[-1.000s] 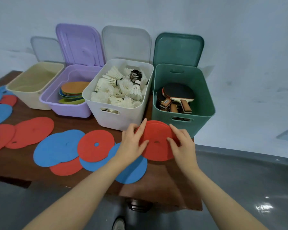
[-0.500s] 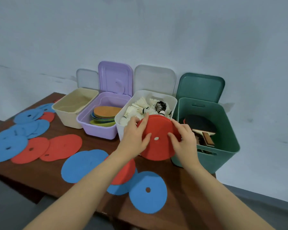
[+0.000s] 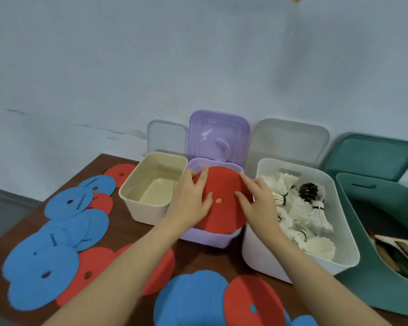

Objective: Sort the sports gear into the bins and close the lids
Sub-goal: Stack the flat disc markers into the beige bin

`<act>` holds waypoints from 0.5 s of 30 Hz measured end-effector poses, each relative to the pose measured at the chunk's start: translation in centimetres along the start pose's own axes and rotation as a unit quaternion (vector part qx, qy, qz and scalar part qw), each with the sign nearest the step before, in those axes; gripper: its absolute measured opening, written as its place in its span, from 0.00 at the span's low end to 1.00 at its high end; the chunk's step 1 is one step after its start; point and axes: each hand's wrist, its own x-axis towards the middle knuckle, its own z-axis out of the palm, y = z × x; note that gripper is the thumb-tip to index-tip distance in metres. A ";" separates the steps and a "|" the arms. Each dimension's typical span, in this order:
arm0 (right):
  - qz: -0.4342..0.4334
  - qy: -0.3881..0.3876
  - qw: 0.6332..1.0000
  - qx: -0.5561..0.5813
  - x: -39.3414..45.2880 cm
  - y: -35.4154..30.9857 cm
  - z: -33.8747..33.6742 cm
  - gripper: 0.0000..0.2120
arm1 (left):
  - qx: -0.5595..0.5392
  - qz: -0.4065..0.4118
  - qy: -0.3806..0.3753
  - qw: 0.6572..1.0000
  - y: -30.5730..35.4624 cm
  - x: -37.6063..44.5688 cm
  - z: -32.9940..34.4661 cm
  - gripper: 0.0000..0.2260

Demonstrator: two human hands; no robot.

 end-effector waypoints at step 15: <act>0.041 -0.087 0.995 -0.012 9.0 -4.6 18.1 0.20 | 0.061 -0.052 -0.057 0.995 -19.1 6.0 -2.0 0.30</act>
